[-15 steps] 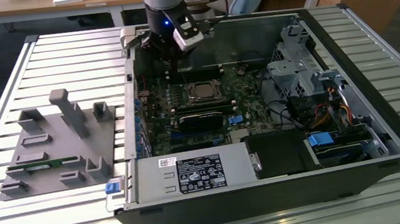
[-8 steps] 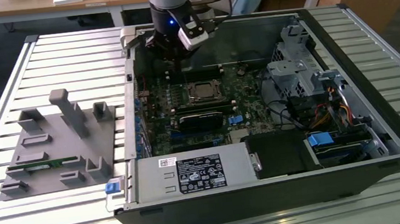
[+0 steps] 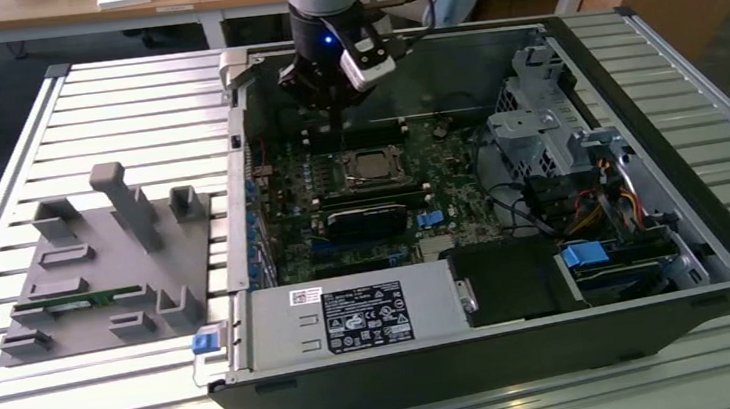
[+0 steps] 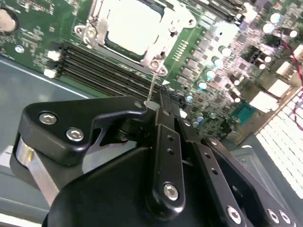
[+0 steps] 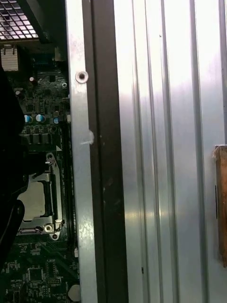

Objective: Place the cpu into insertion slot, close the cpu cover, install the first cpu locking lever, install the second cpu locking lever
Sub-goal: 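Install the first cpu locking lever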

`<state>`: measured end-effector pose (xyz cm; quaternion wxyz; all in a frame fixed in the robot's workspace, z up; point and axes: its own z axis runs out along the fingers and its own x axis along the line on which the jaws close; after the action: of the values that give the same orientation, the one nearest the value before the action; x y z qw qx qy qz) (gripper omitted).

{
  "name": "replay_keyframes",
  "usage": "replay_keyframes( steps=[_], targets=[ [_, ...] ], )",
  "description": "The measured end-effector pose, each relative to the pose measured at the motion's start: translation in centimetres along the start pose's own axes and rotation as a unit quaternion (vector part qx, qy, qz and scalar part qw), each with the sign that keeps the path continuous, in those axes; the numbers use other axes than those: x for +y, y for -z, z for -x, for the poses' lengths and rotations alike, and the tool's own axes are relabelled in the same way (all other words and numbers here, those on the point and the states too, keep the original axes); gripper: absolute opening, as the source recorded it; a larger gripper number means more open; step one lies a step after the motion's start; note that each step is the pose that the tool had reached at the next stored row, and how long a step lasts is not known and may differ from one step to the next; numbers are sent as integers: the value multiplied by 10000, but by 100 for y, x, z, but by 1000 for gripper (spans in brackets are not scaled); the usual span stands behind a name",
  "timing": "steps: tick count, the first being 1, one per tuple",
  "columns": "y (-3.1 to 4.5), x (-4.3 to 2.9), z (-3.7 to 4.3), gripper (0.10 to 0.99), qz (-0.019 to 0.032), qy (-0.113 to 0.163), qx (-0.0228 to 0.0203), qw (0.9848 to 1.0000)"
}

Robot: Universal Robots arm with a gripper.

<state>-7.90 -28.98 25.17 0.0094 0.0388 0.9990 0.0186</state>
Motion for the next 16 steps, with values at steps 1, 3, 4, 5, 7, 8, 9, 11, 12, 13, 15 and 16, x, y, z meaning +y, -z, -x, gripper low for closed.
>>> replay_keyframes(
  steps=[1, 3, 4, 5, 7, 8, 9, 11, 12, 13, 15, 16],
  targets=[
    [-5, 0, 4, 106, 1, 0, 0, 10000],
    [-15, 1, 13, 106, 0, 0, 3, 10000],
    [-16, 1, 17, 106, -1, 0, 3, 10000],
    [-18, 1, 21, 106, 0, 0, 4, 10000],
    [-25, 1, 28, 106, 1, 0, 3, 10000],
    [-30, 1, 33, 106, 10, 0, 4, 10000],
    [-34, 1, 34, 106, 42, -1, 8, 10000],
    [-50, 1, 35, 106, 105, -2, 10, 9999],
    [-59, 1, 35, 106, 107, -2, 9, 9999],
    [-69, -1, 35, 106, 107, -2, 6, 9999],
    [-86, -1, 43, 106, 107, -1, 4, 9999],
    [-97, 0, 53, 106, 107, 0, 4, 9999]
  ],
)
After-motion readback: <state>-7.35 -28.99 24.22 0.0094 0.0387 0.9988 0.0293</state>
